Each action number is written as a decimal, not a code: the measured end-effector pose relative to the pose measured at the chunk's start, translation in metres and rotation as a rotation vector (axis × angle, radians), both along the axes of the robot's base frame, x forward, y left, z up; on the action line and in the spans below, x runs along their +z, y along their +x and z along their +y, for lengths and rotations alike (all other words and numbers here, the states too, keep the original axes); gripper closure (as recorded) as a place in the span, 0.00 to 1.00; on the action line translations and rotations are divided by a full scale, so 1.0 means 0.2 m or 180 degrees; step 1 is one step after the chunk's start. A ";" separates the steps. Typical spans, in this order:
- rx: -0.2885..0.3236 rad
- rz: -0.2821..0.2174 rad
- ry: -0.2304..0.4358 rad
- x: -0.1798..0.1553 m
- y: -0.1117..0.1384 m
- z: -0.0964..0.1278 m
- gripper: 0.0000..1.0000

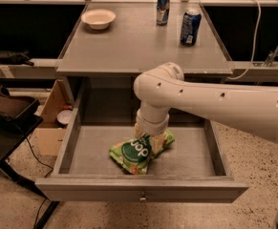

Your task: Pick green rice chip bag from top drawer and place on counter

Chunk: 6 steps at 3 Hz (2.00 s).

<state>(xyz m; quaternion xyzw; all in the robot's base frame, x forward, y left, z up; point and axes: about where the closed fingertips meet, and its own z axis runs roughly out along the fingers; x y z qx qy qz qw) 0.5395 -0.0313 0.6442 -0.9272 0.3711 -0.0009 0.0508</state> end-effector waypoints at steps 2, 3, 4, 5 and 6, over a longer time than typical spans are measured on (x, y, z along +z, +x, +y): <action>0.0000 0.0000 0.0000 0.00 0.00 0.00 0.00; -0.0033 -0.0021 0.0013 -0.03 0.00 -0.02 0.00; -0.0034 -0.0022 0.0014 -0.03 0.00 -0.02 0.19; -0.0034 -0.0022 0.0014 -0.03 0.00 -0.02 0.41; -0.0034 -0.0022 0.0014 -0.03 0.00 -0.02 0.65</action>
Offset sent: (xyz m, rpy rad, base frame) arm 0.0000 0.0000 0.0000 0.0000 0.0000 0.0000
